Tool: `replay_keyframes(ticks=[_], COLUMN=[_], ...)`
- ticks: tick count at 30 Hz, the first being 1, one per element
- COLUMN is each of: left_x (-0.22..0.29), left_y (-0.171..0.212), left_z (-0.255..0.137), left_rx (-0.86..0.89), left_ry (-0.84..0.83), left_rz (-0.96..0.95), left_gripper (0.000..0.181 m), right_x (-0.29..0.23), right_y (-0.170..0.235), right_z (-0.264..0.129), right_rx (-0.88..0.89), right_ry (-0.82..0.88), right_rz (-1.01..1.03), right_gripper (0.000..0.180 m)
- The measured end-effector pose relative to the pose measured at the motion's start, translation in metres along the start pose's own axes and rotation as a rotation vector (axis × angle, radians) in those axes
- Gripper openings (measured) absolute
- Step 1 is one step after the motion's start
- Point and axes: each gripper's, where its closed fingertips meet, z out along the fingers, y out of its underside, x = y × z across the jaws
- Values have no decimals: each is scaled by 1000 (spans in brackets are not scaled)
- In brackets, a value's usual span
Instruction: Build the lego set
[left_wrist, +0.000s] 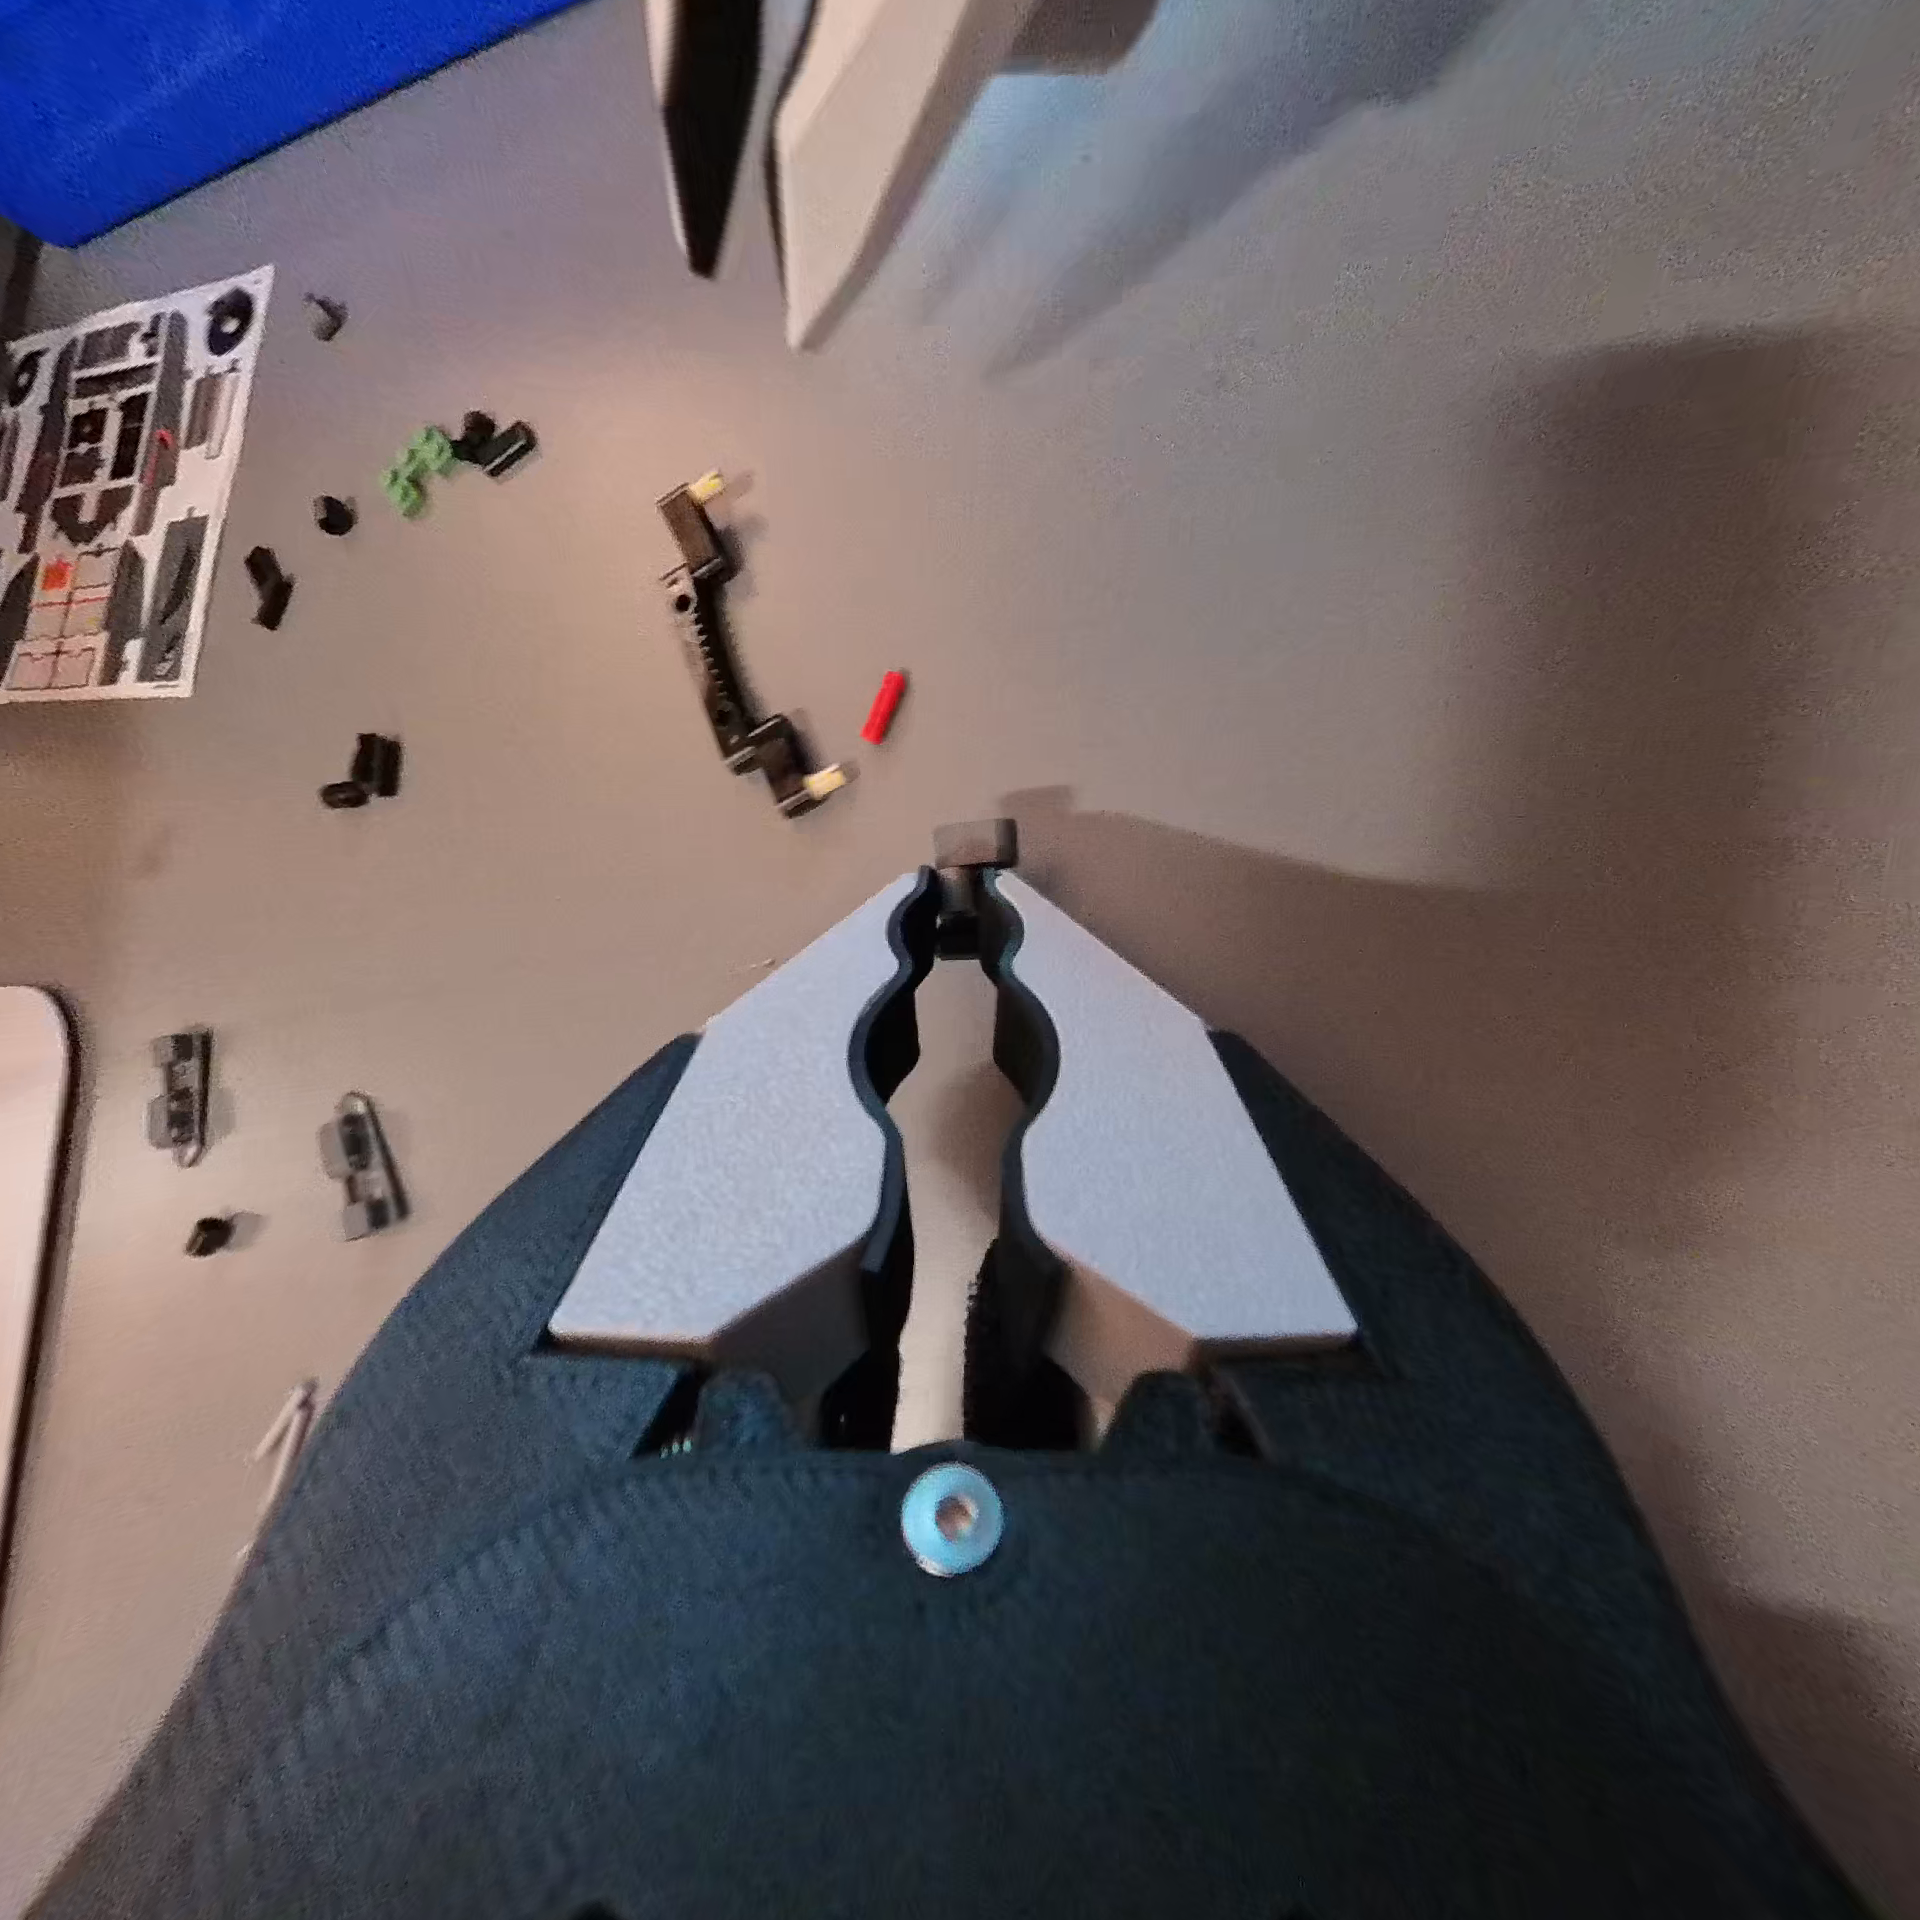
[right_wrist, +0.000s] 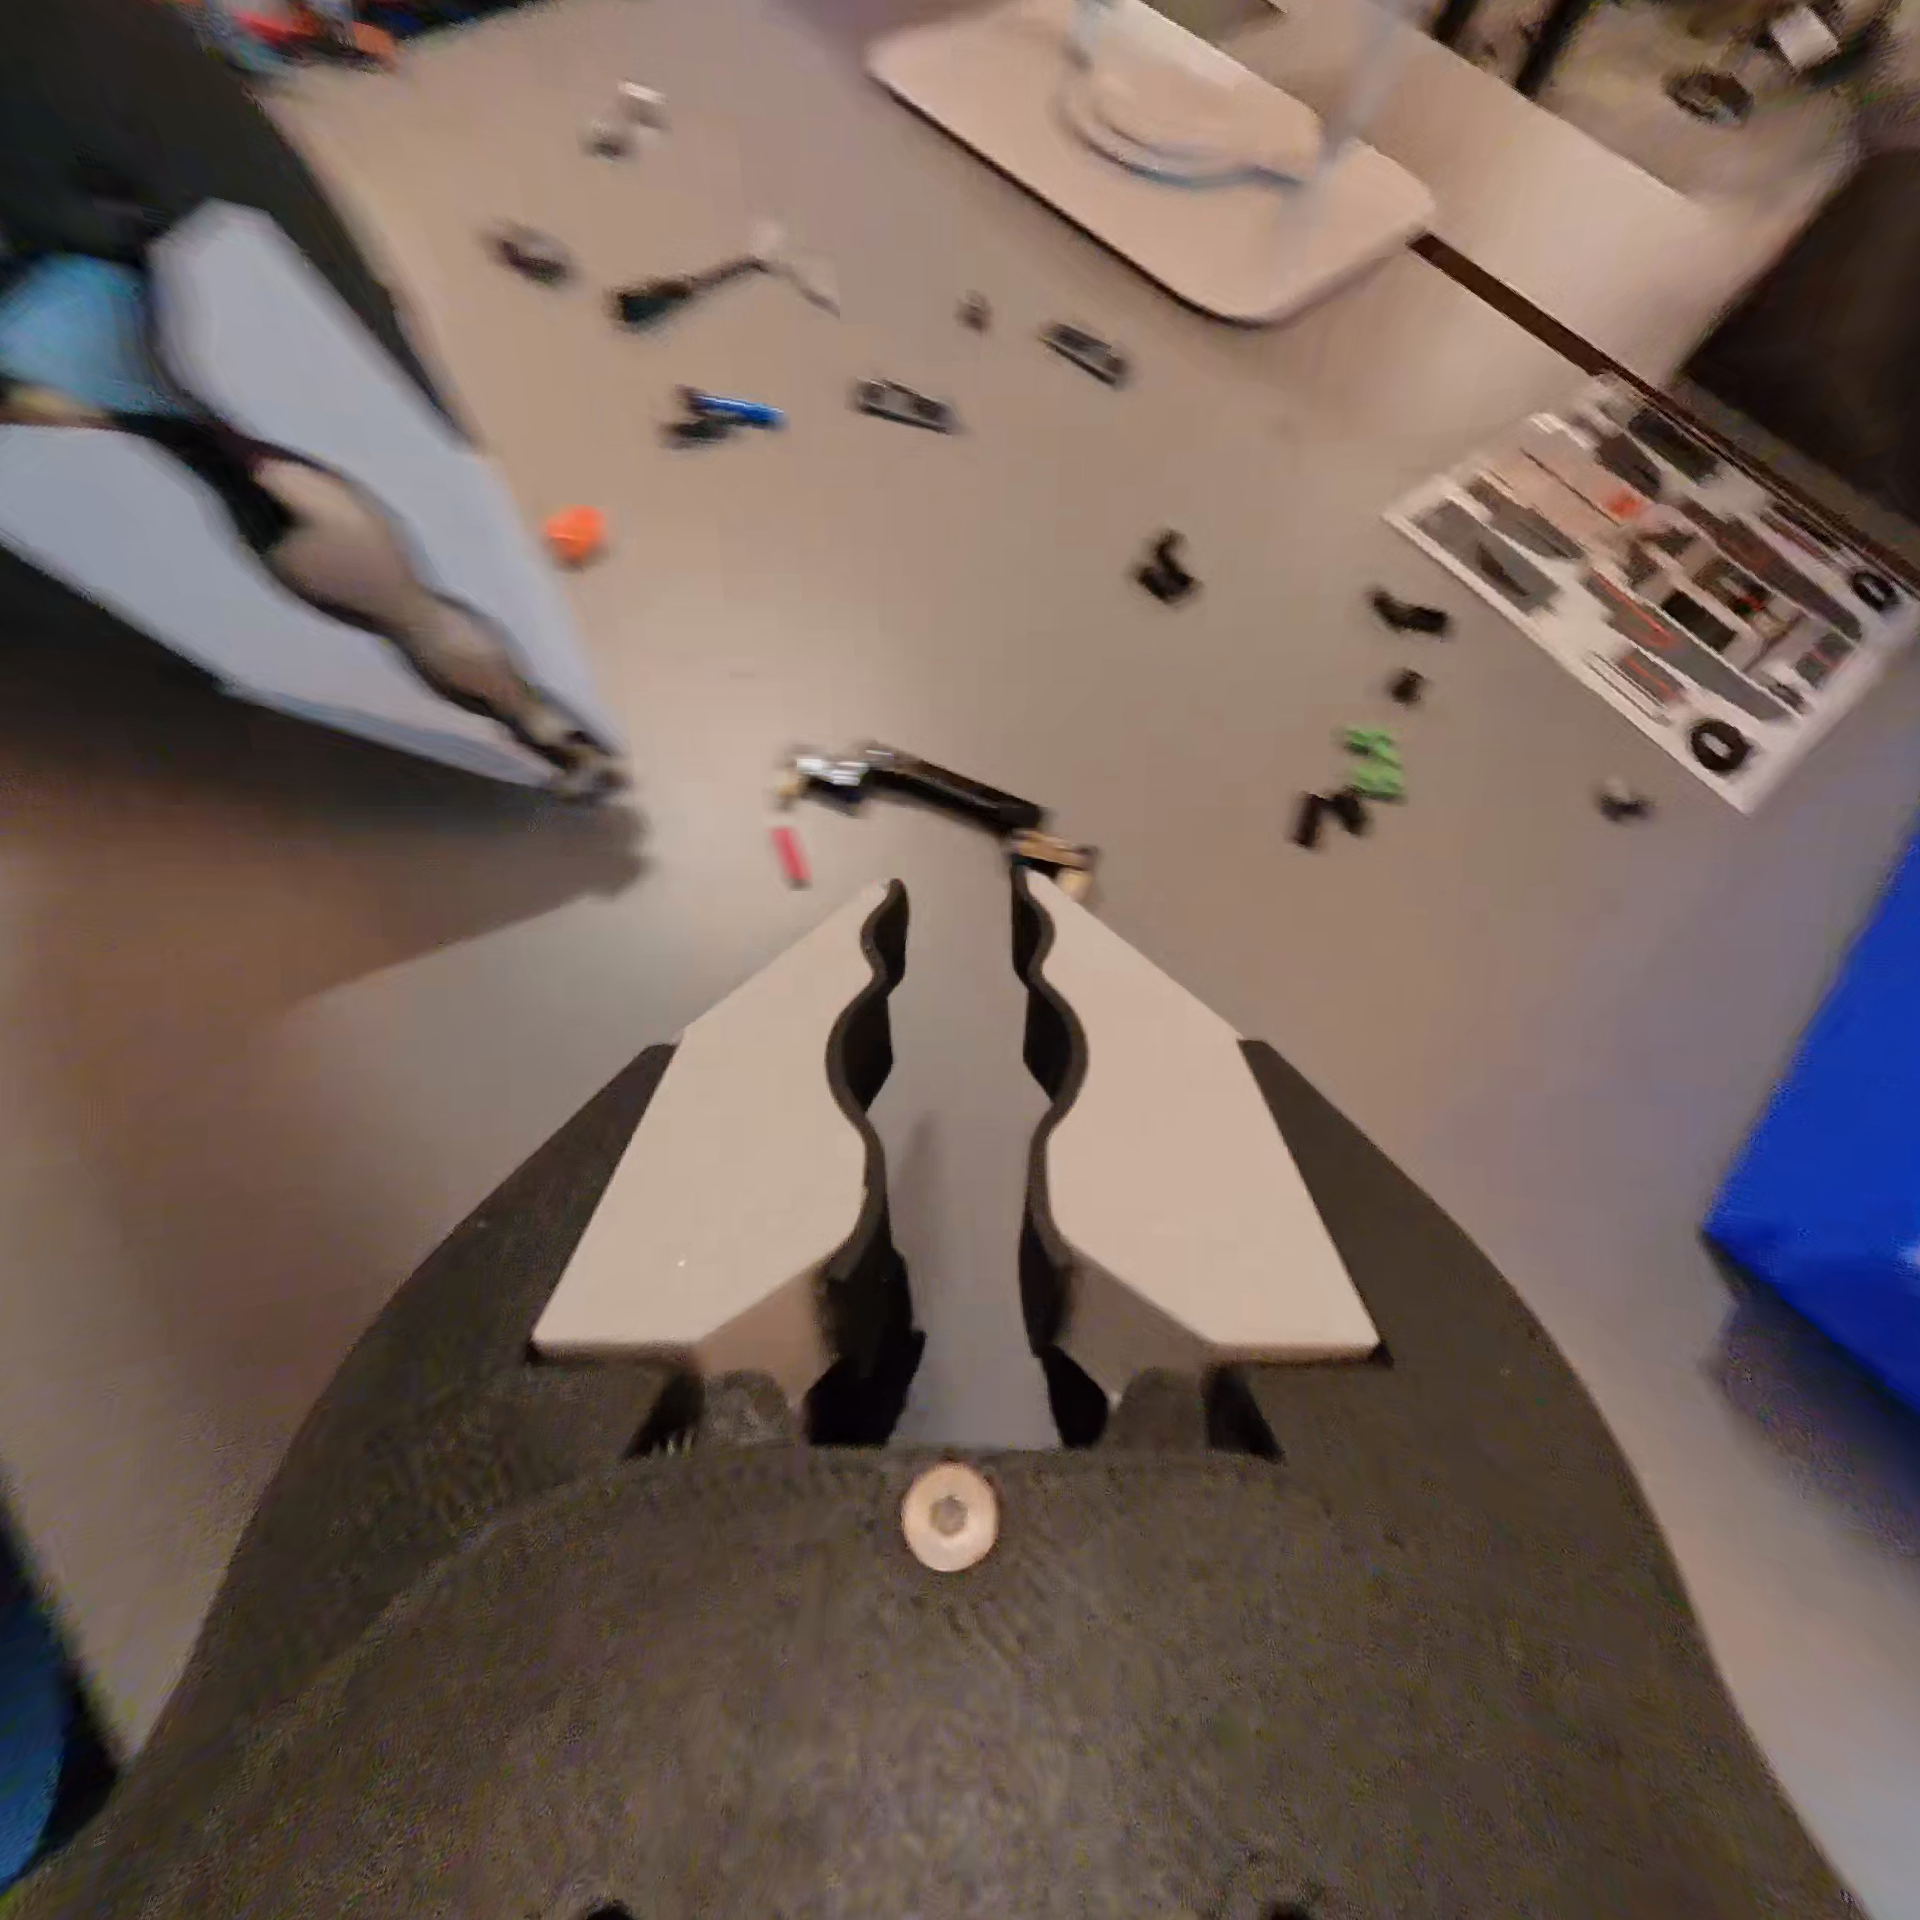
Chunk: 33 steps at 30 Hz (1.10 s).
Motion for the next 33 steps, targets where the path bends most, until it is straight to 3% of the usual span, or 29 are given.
replay_keyframes(ticks=[1,7,10,19,27,33], left_x=[-4,-14,-21,-36,-41,-38], left_y=[2,13,17,23,24,18], left_z=[-1,-7,-13,-22,-22,-20], left_rx=[3,35,54,130,162,187], left_ry=[-8,-5,-13,22,51,94], left_rz=[-4,-51,-70,-167,-233,-252], left_gripper=[5,5,5,5,5,5], right_x=[19,111,146,182,198,207], right_y=[4,3,13,17,22,25], right_z=[5,42,69,102,94,92], right_rx=[-24,-101,-160,-200,-249,-233], right_ry=[48,211,262,395,543,561], right_rz=[41,226,352,473,458,494], right_gripper=[17,15,24,24,24,26])
